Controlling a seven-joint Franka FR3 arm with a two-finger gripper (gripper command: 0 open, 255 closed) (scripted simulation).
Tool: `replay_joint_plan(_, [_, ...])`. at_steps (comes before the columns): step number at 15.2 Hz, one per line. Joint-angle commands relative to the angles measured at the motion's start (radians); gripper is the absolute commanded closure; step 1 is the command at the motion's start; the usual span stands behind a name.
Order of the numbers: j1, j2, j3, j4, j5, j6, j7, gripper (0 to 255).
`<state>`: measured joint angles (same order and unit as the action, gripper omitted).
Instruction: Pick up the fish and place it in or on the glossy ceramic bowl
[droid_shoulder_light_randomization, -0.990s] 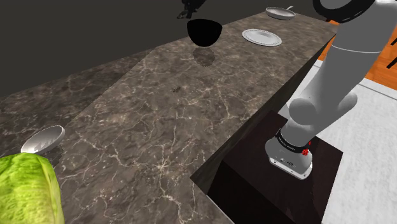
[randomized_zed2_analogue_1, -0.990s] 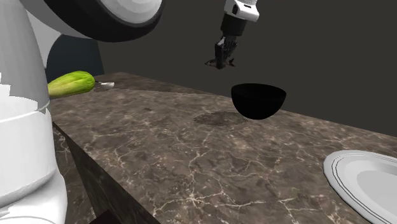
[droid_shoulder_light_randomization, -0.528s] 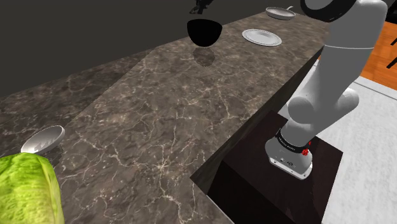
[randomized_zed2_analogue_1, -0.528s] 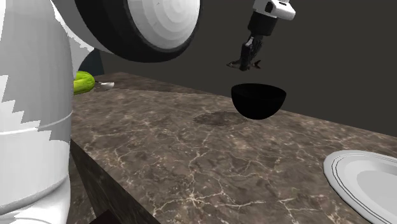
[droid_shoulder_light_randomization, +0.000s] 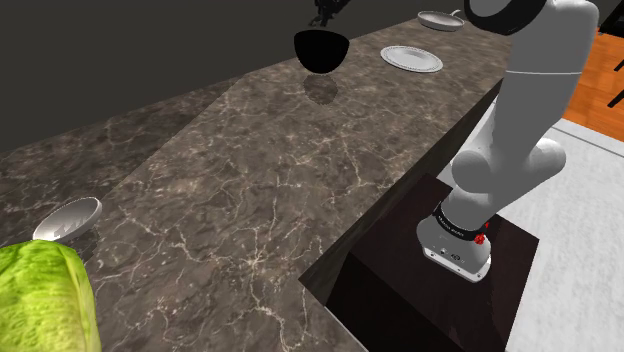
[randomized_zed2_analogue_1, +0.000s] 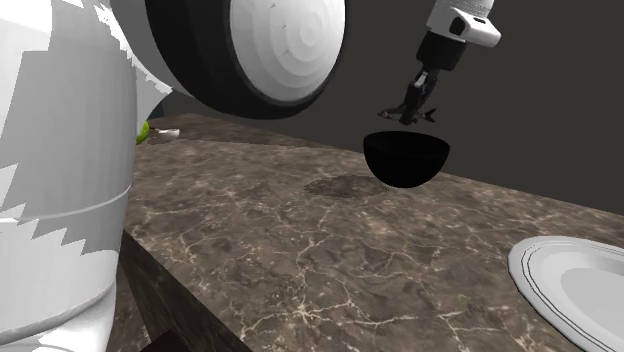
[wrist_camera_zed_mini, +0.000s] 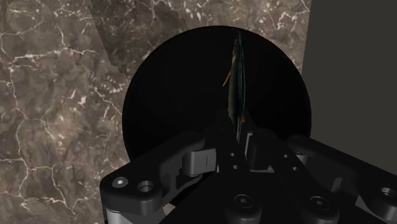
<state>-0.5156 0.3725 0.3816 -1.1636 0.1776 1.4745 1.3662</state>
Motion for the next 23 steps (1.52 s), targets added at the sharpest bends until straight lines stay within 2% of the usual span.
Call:
replay_joint_plan(1, [-0.006, -0.014, -0.001, -0.050, 0.005, 0.035, -0.012, 255])
replay_joint_plan(6, [-0.016, -0.038, -0.003, -0.159, 0.013, 0.118, -0.037, 255])
replay_joint_plan(14, [-0.016, -0.038, -0.003, -0.159, 0.013, 0.118, -0.036, 255])
replay_joint_plan(15, [-0.016, -0.038, -0.003, -0.159, 0.013, 0.118, -0.036, 0])
replay_joint_plan(20, [-0.016, -0.038, -0.003, -0.159, 0.013, 0.118, -0.036, 0])
replay_joint_plan(23, [-0.013, 0.007, -0.007, 0.003, -0.001, -0.002, -0.021, 0])
